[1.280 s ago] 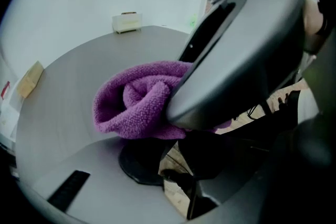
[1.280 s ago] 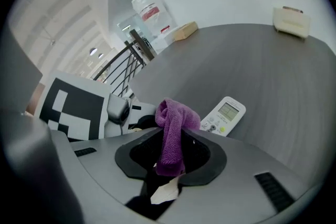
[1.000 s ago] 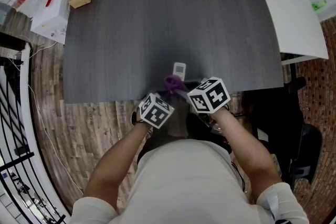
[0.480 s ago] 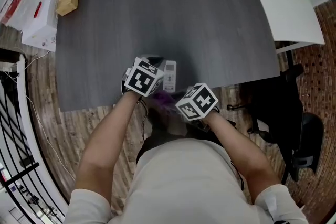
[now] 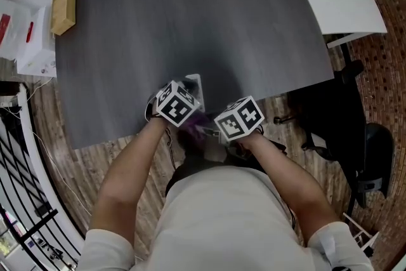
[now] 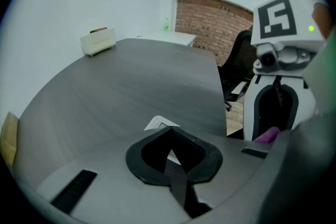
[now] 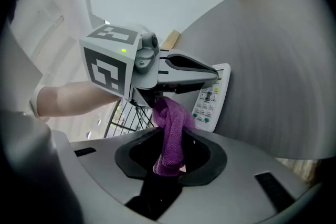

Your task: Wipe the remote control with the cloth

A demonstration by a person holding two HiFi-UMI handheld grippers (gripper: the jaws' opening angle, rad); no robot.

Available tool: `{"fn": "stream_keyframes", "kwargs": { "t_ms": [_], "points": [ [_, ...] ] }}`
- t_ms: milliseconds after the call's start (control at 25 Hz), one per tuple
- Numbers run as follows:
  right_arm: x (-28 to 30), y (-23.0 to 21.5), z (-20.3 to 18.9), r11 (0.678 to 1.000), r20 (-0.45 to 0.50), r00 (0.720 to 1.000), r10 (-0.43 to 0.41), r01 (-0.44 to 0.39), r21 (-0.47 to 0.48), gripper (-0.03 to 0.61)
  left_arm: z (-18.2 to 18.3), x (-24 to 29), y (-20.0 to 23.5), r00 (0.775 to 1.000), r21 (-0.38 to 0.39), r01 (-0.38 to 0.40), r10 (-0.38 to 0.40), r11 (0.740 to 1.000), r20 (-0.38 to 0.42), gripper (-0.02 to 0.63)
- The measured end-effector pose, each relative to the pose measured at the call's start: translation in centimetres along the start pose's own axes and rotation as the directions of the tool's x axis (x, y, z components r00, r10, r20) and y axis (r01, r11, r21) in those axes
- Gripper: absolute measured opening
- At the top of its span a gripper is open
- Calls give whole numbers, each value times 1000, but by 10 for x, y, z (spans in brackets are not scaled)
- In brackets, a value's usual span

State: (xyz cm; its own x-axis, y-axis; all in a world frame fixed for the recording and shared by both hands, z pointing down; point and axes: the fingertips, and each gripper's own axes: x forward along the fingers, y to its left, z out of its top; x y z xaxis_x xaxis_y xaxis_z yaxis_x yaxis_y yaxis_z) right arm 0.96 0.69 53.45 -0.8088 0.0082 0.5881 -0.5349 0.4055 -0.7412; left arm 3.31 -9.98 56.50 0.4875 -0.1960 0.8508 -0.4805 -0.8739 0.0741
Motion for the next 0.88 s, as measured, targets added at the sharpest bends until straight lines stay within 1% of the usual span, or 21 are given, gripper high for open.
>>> {"fn": "stream_keyframes", "kwargs": {
  "t_ms": [160, 280, 440, 720, 880],
  "points": [
    [-9, -6, -2, 1000, 18, 1000, -14, 13, 19, 107, 0, 0, -2, 1000, 4, 13, -13, 1000, 1, 5],
    [-19, -16, -4, 998, 42, 999, -25, 22, 61, 107, 1, 1, -2, 1000, -16, 19, -18, 1000, 16, 5],
    [-34, -30, -5, 992, 69, 996, -50, 41, 118, 107, 2, 2, -2, 999, -19, 31, -31, 999, 21, 5],
    [-65, -51, -5, 982, 112, 985, -129, 110, 155, 107, 5, 3, -3, 999, -41, 40, -39, 998, 36, 5],
    [-81, -63, -4, 972, 127, 974, -185, 163, 171, 107, 6, 4, -4, 999, -17, 39, -39, 999, 25, 5]
  ]
}}
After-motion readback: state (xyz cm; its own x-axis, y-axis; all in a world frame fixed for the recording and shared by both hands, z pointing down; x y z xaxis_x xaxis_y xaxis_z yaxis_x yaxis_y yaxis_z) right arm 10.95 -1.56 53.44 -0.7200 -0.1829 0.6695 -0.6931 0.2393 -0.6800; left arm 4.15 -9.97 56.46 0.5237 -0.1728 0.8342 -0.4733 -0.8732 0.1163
